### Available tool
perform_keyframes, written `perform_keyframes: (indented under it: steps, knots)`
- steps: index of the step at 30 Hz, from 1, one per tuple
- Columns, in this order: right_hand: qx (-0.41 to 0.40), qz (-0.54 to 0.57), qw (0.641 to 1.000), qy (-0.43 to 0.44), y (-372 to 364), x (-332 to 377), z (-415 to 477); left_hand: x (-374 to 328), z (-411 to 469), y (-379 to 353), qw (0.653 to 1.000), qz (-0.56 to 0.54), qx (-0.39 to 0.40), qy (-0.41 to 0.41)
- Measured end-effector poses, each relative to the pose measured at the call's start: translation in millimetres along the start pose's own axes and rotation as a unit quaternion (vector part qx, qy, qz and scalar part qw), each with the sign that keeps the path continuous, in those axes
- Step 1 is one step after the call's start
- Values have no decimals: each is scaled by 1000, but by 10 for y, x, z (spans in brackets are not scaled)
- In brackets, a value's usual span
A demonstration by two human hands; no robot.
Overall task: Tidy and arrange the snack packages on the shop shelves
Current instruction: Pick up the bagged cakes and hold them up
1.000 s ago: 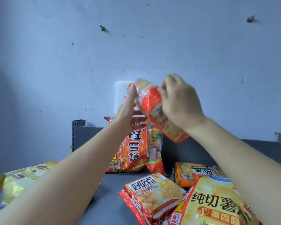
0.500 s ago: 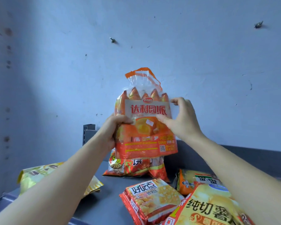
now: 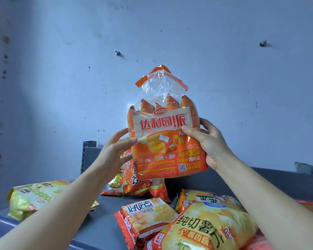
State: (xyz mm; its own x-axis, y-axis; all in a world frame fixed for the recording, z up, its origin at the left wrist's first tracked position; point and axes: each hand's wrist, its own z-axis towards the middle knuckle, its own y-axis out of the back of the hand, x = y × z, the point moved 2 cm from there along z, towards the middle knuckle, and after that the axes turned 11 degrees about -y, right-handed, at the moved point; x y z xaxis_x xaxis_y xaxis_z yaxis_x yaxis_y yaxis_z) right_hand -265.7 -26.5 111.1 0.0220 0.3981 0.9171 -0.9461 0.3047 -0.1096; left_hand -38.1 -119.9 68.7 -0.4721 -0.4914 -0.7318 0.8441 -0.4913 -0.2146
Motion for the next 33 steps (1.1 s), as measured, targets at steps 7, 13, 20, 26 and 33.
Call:
perform_keyframes:
  steps: [7, 13, 20, 26, 33]
  knots:
    - [-116, -25, 992, 47, 380, 348, -501, -43, -176, -381, 1000, 6, 18, 14]
    - [-200, -56, 977, 46, 795, 550, -1072, -57, -371, -946, 998, 1, 66, 15]
    - [-281, -94, 954, 39, 1350, 871, -1835, -125, -646, -1854, 982, -20, 180, 51]
    - [-324, -107, 939, 51, 1900, 1195, -2349, -204, -925, -2667, 969, -38, 238, 58]
    - [-340, -130, 929, 71, 2670, 1531, -2884, -195, -1273, -3693, 962, -52, 262, 62]
